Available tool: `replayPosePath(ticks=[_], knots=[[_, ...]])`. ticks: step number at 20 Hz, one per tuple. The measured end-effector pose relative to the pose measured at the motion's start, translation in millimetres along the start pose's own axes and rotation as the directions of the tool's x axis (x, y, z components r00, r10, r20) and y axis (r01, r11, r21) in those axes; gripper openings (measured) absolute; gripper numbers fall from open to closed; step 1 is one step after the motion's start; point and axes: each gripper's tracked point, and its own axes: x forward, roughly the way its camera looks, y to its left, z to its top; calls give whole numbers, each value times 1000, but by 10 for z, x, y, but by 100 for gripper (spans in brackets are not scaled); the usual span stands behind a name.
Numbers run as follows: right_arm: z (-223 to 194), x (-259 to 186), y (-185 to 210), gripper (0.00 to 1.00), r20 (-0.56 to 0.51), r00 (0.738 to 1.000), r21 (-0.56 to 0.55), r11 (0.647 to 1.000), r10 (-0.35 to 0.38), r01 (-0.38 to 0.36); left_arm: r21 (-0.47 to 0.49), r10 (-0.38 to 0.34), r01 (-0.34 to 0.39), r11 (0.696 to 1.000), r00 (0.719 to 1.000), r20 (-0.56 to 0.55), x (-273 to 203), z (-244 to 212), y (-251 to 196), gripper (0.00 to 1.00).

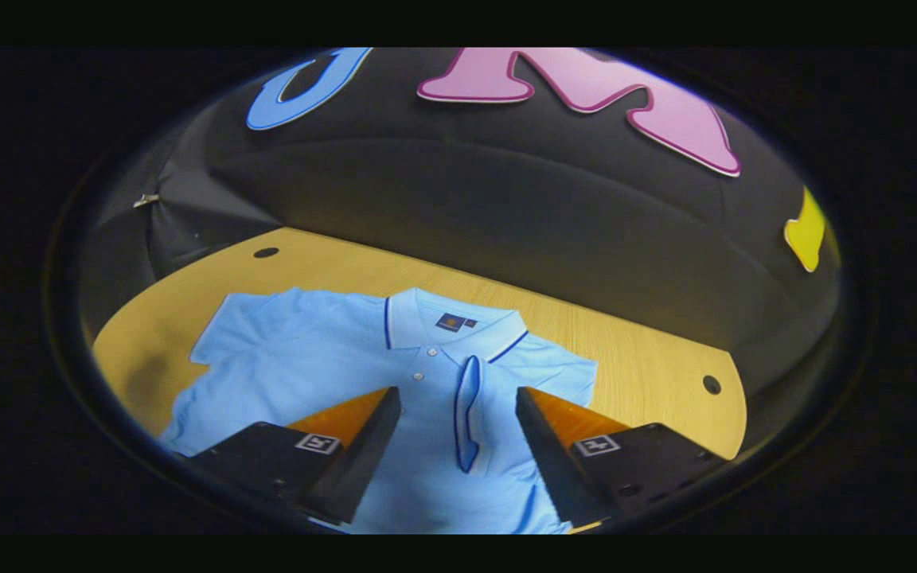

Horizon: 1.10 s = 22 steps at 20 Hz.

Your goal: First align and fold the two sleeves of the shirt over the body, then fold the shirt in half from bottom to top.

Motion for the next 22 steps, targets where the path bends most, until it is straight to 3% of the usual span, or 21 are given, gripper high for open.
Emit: replayPosePath(ticks=[1,4,9,12,15,21,22], knots=[[-43,-124,-40,95,0,1000,14,1000,-2,2,6,-5,5,1000,1000,4,151,23,11,97],[-196,-536,-242,98,5,1000,49,999,-11,11,64,-16,16,998,1000,-3,639,78,55,97],[-576,-1079,-673,98,-14,998,72,996,-59,60,64,-82,85,994,995,-61,1488,-80,-81,97],[-660,-1348,-922,98,-11,995,132,986,-99,100,20,-37,40,999,990,-133,2023,-270,60,97],[-725,-1459,-1009,97,-1,995,204,974,-99,97,67,32,-21,998,985,-169,2460,-397,284,97],[-916,-1479,-929,97,-5,998,223,973,-66,66,134,76,-38,990,955,-285,2779,-796,430,97],[-965,-1470,-888,97,-11,999,242,969,-53,54,140,72,-35,990,960,-269,2790,-771,425,97]])
